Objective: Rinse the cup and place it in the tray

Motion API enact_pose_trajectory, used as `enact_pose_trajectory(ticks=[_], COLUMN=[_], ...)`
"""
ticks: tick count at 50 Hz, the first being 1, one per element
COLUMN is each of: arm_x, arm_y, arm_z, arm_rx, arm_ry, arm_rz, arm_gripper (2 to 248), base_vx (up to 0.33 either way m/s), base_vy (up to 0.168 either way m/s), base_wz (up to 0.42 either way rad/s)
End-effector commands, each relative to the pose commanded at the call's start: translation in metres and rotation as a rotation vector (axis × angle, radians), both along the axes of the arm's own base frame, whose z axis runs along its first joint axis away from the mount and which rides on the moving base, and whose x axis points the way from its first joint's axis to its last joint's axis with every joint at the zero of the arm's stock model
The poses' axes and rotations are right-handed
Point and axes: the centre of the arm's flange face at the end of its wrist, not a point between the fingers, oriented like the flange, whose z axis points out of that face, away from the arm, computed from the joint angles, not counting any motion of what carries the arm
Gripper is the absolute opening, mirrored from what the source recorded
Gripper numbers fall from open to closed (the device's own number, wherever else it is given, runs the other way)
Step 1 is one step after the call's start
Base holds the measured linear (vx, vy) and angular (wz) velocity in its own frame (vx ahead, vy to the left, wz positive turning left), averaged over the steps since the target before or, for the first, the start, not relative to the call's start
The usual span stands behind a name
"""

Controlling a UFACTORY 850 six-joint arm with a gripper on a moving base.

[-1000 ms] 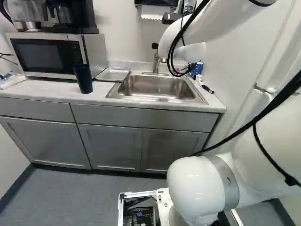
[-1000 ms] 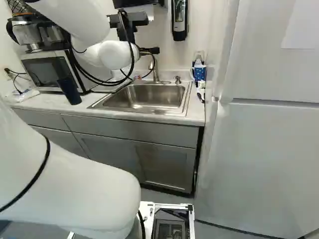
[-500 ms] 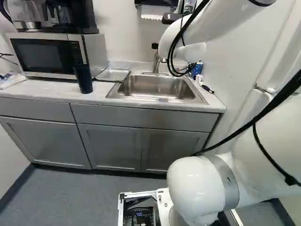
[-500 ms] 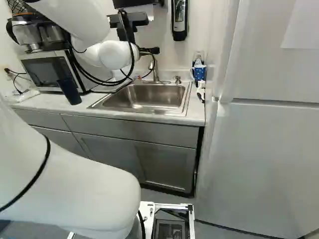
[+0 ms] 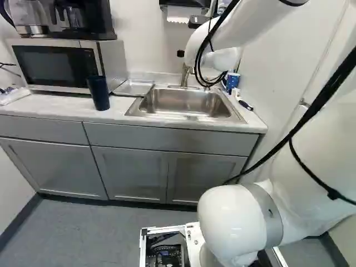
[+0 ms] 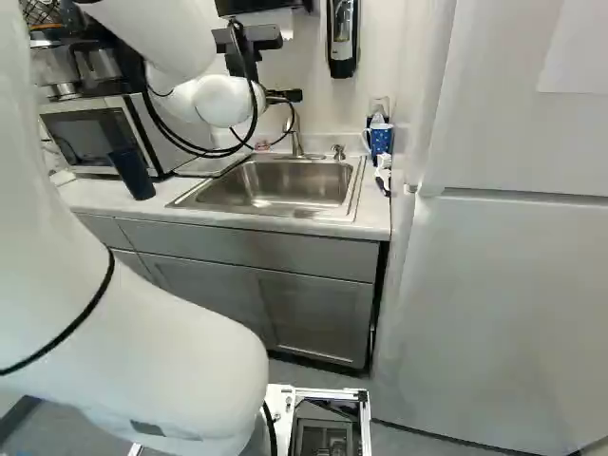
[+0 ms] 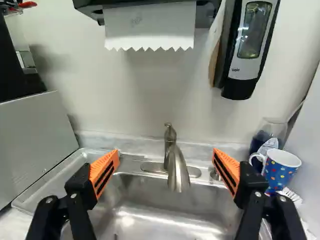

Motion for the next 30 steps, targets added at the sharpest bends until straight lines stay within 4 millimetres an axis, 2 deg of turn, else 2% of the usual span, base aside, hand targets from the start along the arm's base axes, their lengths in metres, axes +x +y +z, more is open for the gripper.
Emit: enact_pose_trajectory(ticks=[30], arm_x=[0.059], arm_y=[0.017], arm_z=[-0.006], arm_rx=[-0.003], arm_ry=[0.088], arm_rz=[0.031], arm_gripper=[247], base_vx=[0.000], base_vy=[0.000], base_wz=[0.000])
